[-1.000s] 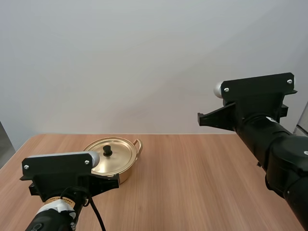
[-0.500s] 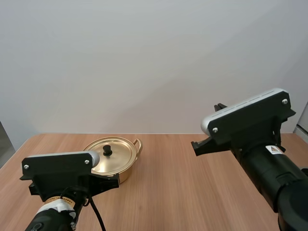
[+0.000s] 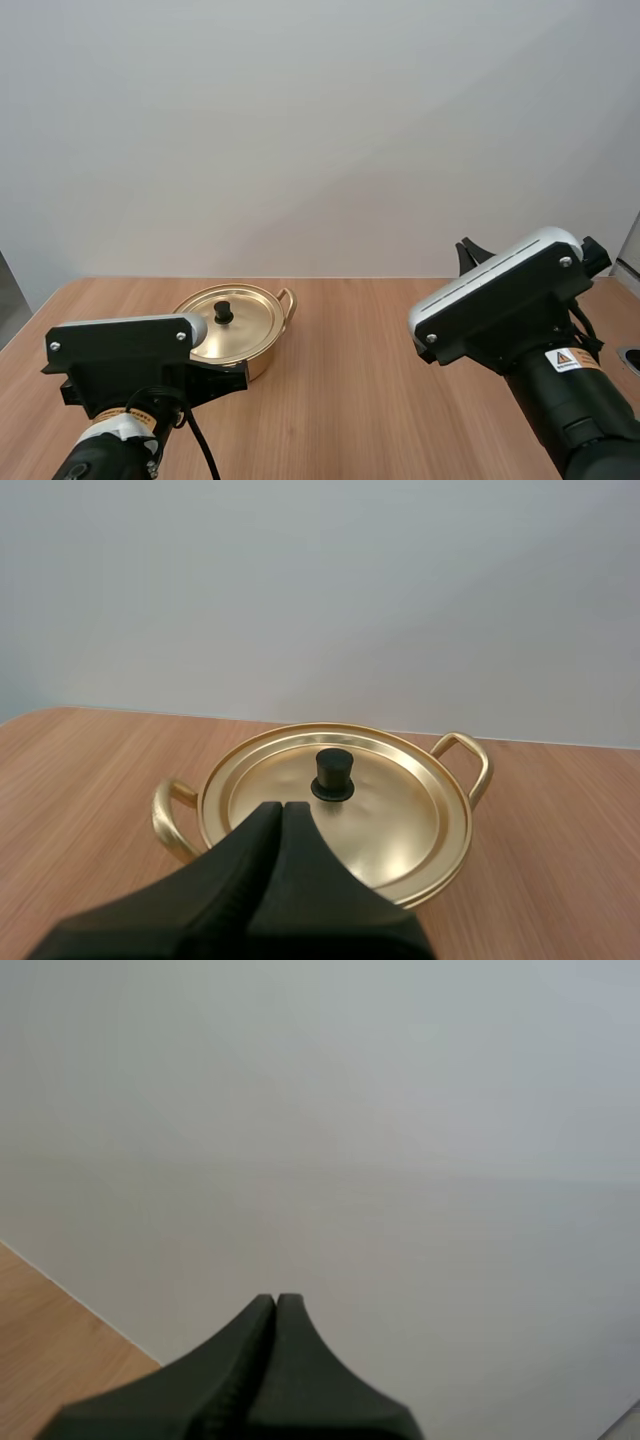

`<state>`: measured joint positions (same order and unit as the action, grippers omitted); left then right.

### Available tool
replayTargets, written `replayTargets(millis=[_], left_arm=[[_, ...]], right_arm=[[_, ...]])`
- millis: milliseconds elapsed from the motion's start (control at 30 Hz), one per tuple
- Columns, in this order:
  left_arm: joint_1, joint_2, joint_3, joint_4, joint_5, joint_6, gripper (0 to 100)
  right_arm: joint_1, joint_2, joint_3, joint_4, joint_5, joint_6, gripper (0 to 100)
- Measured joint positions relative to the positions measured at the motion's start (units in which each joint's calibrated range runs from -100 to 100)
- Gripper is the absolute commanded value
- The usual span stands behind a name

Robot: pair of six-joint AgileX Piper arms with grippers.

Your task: Open the pot, put the car inside, and close it

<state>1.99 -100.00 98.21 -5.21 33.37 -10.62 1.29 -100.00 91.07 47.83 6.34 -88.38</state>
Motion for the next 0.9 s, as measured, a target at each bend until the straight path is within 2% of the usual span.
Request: replayTargets(millis=[100, 200, 367, 433, 467, 600, 700, 900], left_arm=[[0.0, 0.0, 0.0, 0.0, 0.0, 0.0, 0], [0.0, 0.0, 0.0, 0.0, 0.0, 0.0, 0], [0.0, 0.0, 0.0, 0.0, 0.0, 0.0, 0], [0.0, 0.0, 0.0, 0.0, 0.0, 0.0, 0], [0.0, 0.0, 0.0, 0.0, 0.0, 0.0, 0], [0.0, 0.0, 0.0, 0.0, 0.0, 0.0, 0], [0.0, 0.0, 0.0, 0.0, 0.0, 0.0, 0], [0.0, 0.0, 0.0, 0.0, 0.0, 0.0, 0]], right_arm=[[0.0, 0.0, 3.65, -0.27, -1.31, 3.24, 0], [0.0, 0.02, 7.61, -4.3, -4.16, 8.51, 0], [0.0, 0.0, 8.44, -6.47, -5.0, 10.43, 0], [0.0, 0.02, 8.9, -9.68, -5.82, 13.21, 0], [0.0, 0.0, 8.93, -14.7, -7.15, 17.55, 0], [0.0, 0.0, 8.93, -25.07, -6.34, 26.55, 0], [0.0, 0.0, 8.93, -27.6, -4.68, 28.74, 0], [0.08, 0.0, 8.93, -37.24, 2.09, 37.16, 0]])
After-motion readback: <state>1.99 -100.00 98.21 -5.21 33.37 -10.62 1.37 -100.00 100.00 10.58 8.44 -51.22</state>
